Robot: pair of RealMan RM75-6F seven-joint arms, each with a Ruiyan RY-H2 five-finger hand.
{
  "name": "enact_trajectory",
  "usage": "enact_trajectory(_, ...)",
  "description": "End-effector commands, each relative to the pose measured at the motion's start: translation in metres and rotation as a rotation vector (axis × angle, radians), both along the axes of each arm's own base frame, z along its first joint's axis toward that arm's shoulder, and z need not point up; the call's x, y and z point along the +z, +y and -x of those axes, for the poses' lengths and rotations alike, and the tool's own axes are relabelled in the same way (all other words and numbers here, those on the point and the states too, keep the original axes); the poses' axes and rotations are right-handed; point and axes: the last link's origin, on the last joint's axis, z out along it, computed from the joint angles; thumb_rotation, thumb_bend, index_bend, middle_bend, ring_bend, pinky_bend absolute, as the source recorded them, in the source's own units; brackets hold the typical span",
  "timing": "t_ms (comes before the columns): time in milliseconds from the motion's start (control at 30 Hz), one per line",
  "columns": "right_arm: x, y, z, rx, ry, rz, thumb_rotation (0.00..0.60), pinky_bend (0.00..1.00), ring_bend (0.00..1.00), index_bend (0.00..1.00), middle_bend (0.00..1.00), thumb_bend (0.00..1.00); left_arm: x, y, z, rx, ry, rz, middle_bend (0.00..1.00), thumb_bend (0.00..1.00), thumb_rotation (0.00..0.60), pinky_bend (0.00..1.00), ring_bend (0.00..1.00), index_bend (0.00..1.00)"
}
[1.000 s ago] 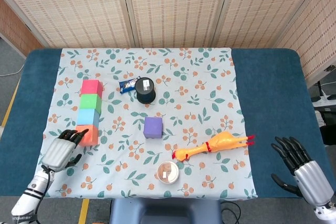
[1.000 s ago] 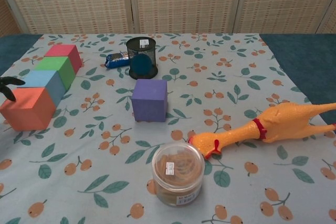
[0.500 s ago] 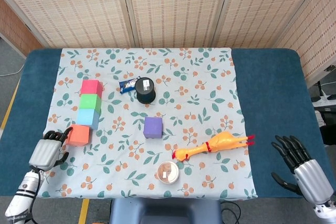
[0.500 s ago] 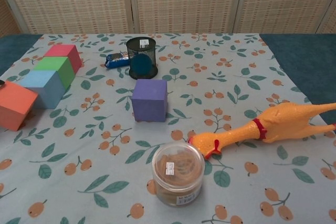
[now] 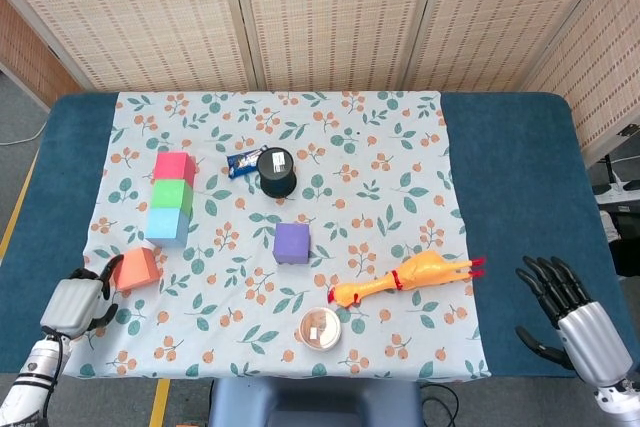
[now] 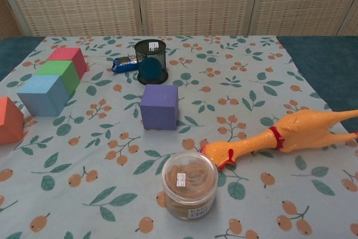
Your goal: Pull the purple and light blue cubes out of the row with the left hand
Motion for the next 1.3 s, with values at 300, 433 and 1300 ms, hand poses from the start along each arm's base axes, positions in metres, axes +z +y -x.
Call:
enact_trajectory(300,0.001,0.002,-0.001,0.003,-0.002,0.003,0.6,0.02,0.0,0.0,0.0,0.17,0.02,-0.022,-0.022,-0.137,0.049,-0.218,0.25,0.37,0.6,0.32,0.32,0.0)
enact_trajectory(433,-0.001,0.001,-0.001,0.0,0.002,-0.007,0.6,0.02,0.0,0.0,0.0,0.17,0.016,-0.015,-0.032,-0.193,-0.008,-0.186,0.07,0.37,0.6,0.26,0.12,0.0)
enact_trajectory(1300,-0.002,0.001,0.0,-0.003,0.007,0.0,0.6,0.02,0.0,0.0,0.0,0.17,-0.021,0.051,-0.019,-0.095,-0.142,-0.01,0.16,0.31,0.6,0.11,0.38,0.0)
